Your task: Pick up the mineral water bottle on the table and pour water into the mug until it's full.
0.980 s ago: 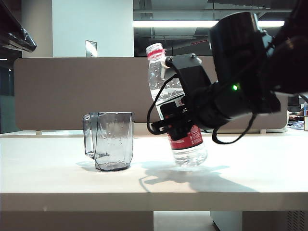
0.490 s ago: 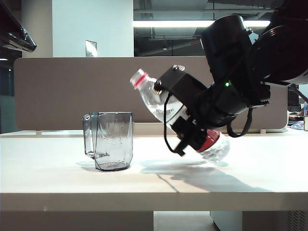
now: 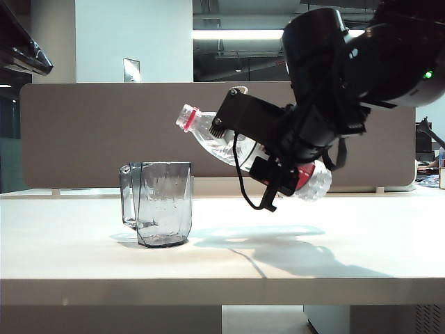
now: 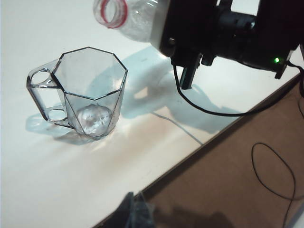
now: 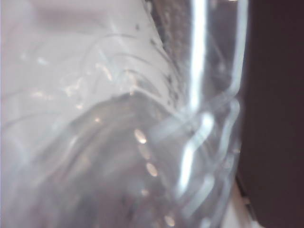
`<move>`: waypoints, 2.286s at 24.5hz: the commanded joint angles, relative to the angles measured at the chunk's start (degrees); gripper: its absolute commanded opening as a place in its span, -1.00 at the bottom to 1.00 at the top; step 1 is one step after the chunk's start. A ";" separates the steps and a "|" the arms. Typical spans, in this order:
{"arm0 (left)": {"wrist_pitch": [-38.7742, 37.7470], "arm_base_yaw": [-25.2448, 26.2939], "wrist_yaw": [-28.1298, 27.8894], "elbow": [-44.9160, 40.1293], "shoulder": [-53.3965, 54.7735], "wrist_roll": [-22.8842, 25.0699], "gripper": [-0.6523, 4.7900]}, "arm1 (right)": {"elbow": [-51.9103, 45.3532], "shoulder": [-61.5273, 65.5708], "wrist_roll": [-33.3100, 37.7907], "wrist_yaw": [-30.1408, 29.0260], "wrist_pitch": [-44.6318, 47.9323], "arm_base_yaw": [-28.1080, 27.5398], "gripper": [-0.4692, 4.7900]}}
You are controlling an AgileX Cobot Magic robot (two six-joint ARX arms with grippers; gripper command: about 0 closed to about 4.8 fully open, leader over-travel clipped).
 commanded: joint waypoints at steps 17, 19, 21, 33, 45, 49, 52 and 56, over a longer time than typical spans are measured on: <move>0.68 0.04 0.04 0.33 -0.09 0.20 -0.78 | 1.70 -0.68 -22.32 3.58 6.56 0.00 -0.02; 0.68 0.04 0.04 0.33 -0.09 0.20 -0.78 | 1.70 -0.68 -23.74 3.61 7.67 0.00 -0.02; 0.68 0.04 0.04 0.33 -0.09 0.20 -0.78 | 1.70 -0.68 -25.22 3.61 8.15 0.00 -0.02; 0.68 0.04 0.04 0.33 -0.09 0.20 -0.78 | 1.70 -0.68 -29.92 7.87 9.40 -0.02 -0.02; 0.68 0.04 0.04 0.33 -0.09 0.20 -0.78 | 1.70 -0.68 -36.94 8.70 12.26 0.09 -0.02; 0.68 0.04 0.04 0.33 -0.09 0.20 -0.78 | 1.70 -0.68 -36.94 8.72 12.39 0.13 -0.02; 0.68 0.04 0.04 0.33 -0.09 0.20 -0.78 | 1.70 -0.68 -36.94 8.72 12.41 0.13 -0.02; 0.68 0.04 0.04 0.33 -0.09 0.20 -0.78 | 1.68 -0.68 -36.94 8.70 12.85 0.28 -0.02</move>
